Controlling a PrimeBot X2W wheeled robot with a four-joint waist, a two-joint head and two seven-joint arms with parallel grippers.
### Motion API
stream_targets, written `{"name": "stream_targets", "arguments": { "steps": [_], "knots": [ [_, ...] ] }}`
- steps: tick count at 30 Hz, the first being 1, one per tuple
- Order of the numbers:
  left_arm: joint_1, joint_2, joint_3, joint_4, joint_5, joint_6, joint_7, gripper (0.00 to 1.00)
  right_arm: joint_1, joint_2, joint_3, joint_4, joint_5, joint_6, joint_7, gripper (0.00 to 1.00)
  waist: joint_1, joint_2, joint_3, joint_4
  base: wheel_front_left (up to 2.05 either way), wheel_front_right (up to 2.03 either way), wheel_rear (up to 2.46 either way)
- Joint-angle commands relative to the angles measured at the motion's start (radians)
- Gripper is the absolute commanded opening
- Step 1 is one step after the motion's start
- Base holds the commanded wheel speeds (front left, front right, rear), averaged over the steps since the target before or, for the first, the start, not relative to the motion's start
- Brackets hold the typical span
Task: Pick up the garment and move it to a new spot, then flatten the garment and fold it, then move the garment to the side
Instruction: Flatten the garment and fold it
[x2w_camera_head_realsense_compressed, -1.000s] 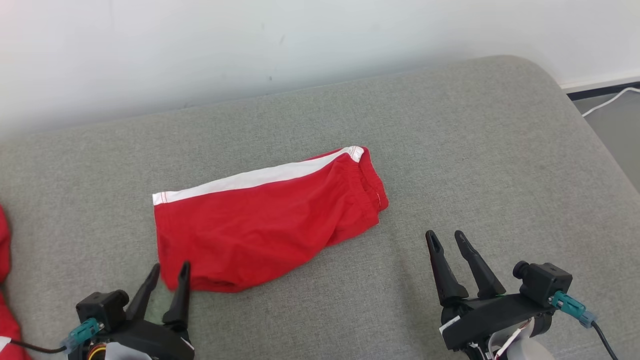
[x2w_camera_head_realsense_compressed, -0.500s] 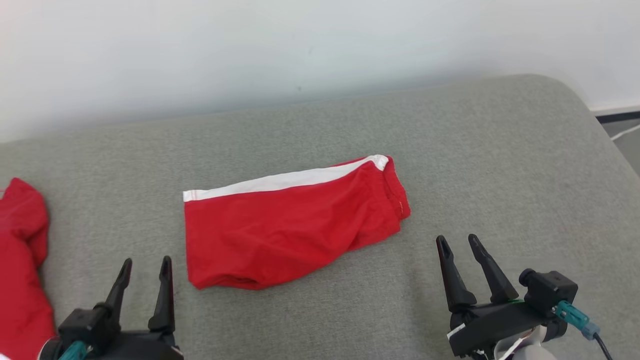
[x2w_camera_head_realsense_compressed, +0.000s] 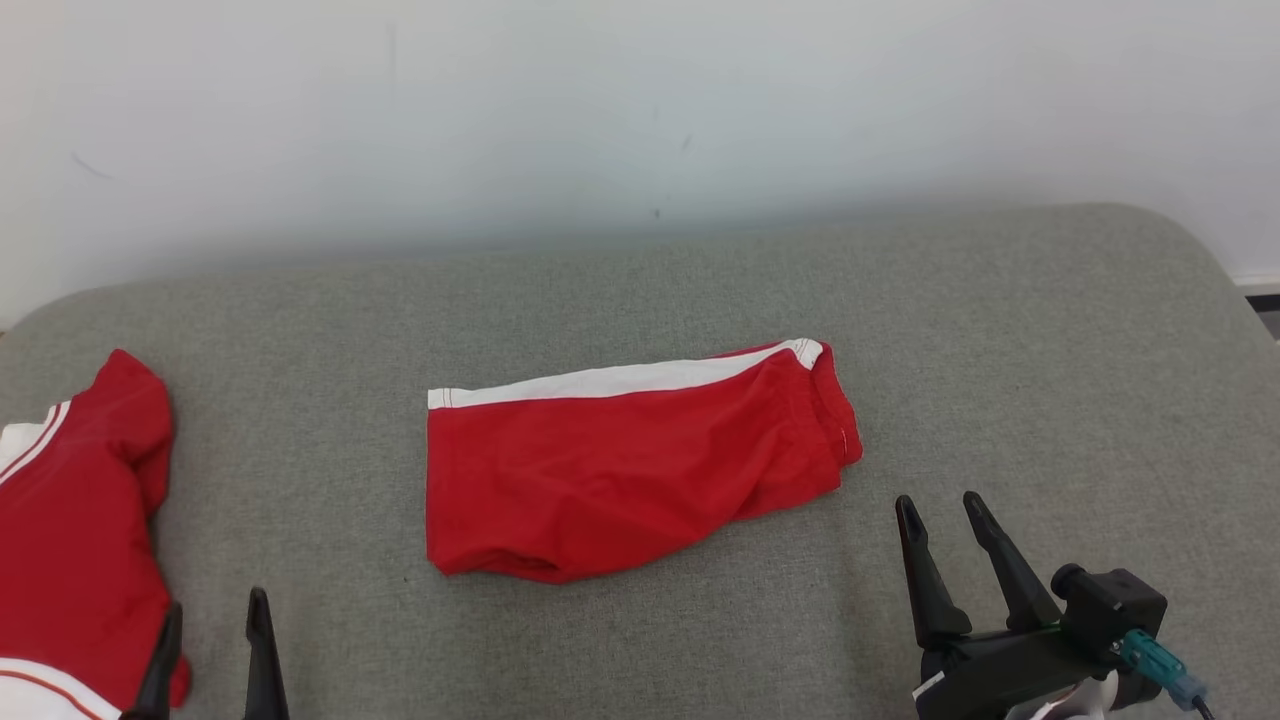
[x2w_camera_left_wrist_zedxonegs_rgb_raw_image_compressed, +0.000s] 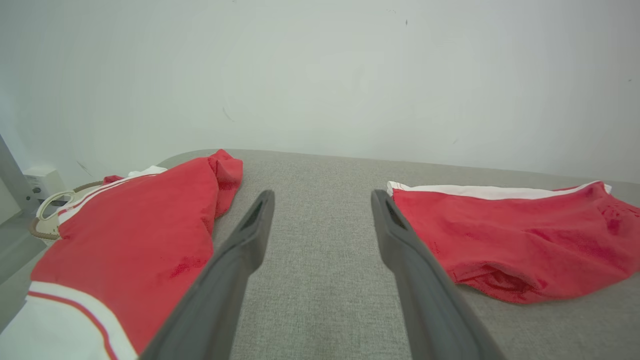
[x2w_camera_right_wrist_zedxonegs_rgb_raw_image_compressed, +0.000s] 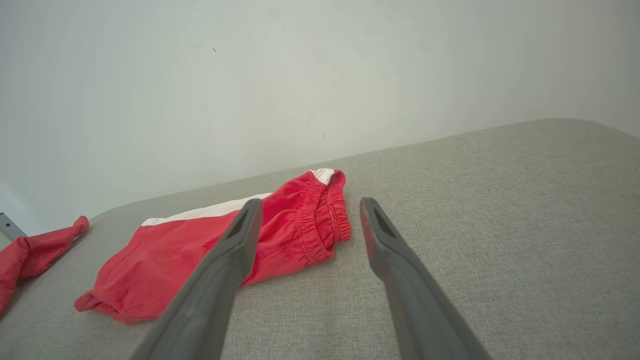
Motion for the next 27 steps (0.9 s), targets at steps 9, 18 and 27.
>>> {"name": "stream_targets", "arguments": {
  "steps": [9, 18, 27],
  "knots": [
    [0.121, -0.010, 0.014, -0.058, 0.044, 0.006, -0.003, 1.00, 0.052, 0.022, -0.031, -0.012, -0.059, 0.000, 0.002, 1.00, 0.0000, 0.0000, -0.040, 0.023, 0.00, 0.00, 0.00],
    [0.145, -0.005, 0.006, -0.089, 0.055, 0.012, -0.003, 1.00, 0.066, 0.026, -0.044, -0.029, -0.088, 0.000, 0.021, 1.00, 0.0000, 0.0000, -0.044, 0.033, 0.00, 0.00, 0.00],
    [0.150, 0.000, -0.008, -0.077, 0.051, -0.001, -0.003, 1.00, 0.070, 0.031, -0.049, -0.042, -0.111, 0.000, 0.045, 1.00, 0.0000, 0.0000, -0.043, 0.026, 0.00, 0.00, 0.00]
  ]
}}
